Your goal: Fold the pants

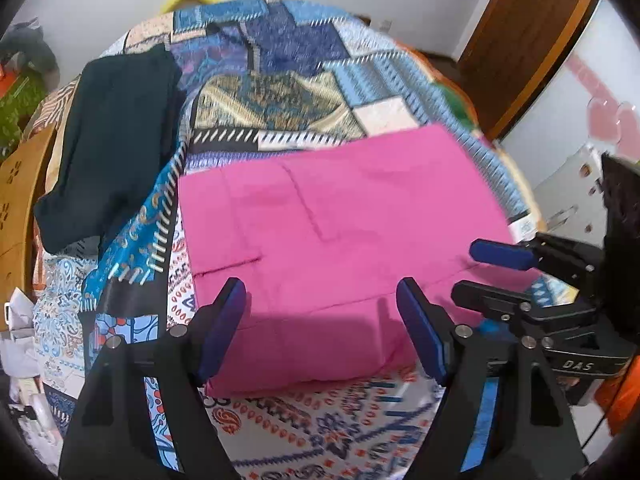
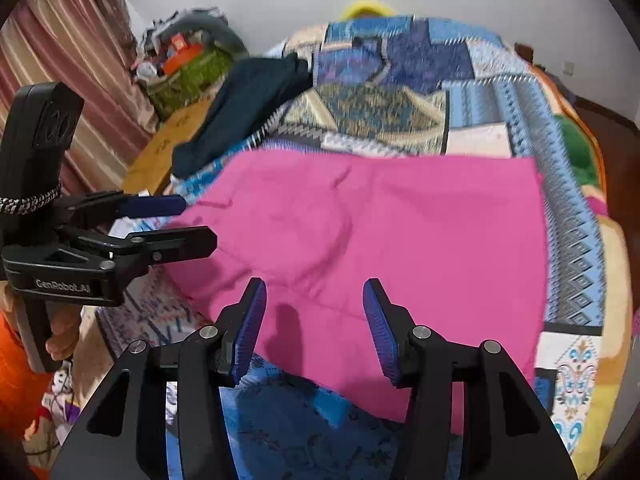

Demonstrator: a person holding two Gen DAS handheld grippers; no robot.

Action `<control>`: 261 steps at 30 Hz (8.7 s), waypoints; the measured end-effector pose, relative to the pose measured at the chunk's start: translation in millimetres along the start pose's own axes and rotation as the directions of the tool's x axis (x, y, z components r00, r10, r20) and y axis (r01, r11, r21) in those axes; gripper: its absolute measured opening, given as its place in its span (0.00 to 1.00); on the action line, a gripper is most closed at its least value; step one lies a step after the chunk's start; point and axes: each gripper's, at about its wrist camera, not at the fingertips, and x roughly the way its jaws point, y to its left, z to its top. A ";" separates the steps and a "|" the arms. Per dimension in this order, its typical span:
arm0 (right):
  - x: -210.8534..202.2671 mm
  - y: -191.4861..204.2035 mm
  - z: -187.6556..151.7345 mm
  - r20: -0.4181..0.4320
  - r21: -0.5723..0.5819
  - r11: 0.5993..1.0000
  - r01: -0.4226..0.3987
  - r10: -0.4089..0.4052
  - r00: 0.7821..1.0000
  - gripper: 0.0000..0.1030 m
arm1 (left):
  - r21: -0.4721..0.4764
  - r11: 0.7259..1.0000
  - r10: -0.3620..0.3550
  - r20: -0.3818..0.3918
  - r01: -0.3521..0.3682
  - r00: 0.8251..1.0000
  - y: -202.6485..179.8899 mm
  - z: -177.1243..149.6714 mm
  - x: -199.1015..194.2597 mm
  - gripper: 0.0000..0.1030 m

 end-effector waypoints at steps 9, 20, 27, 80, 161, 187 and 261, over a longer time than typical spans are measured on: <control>11.0 -21.1 -23.2 -0.090 -0.002 1.000 0.008 -0.009 0.996 0.48 | 0.052 0.994 0.095 -0.022 -0.094 0.995 16.5 -21.4 16.2 0.89; -23.6 -55.6 -47.1 -0.066 0.040 0.994 0.103 -0.100 0.993 0.45 | -0.045 0.998 0.047 -0.010 -0.048 0.999 53.7 -41.4 -1.7 0.90; -36.4 -66.7 -58.4 -0.059 0.051 0.986 0.157 -0.154 0.986 0.45 | -0.017 0.996 0.087 0.009 -0.086 0.996 47.8 -45.7 -6.9 0.90; 60.9 -169.0 83.0 -0.050 -0.018 0.964 0.267 -0.267 0.962 0.10 | -0.153 0.987 0.041 -0.040 -0.047 0.998 98.0 75.0 74.7 0.14; -45.2 -27.0 -10.1 0.104 -0.077 0.988 0.136 -0.127 0.986 0.73 | -0.231 0.972 0.044 0.053 -0.031 0.998 62.0 -27.5 -46.0 0.81; 21.7 -0.3 -19.6 -0.029 -0.128 0.989 0.080 -0.085 0.996 0.74 | -0.438 0.853 -0.294 0.045 0.284 0.955 59.5 -33.9 7.8 0.80; -31.6 -38.6 -50.8 0.036 0.039 0.992 0.120 -0.121 0.992 0.74 | 0.113 0.978 0.147 0.219 -0.175 0.965 -14.5 64.6 -39.6 0.80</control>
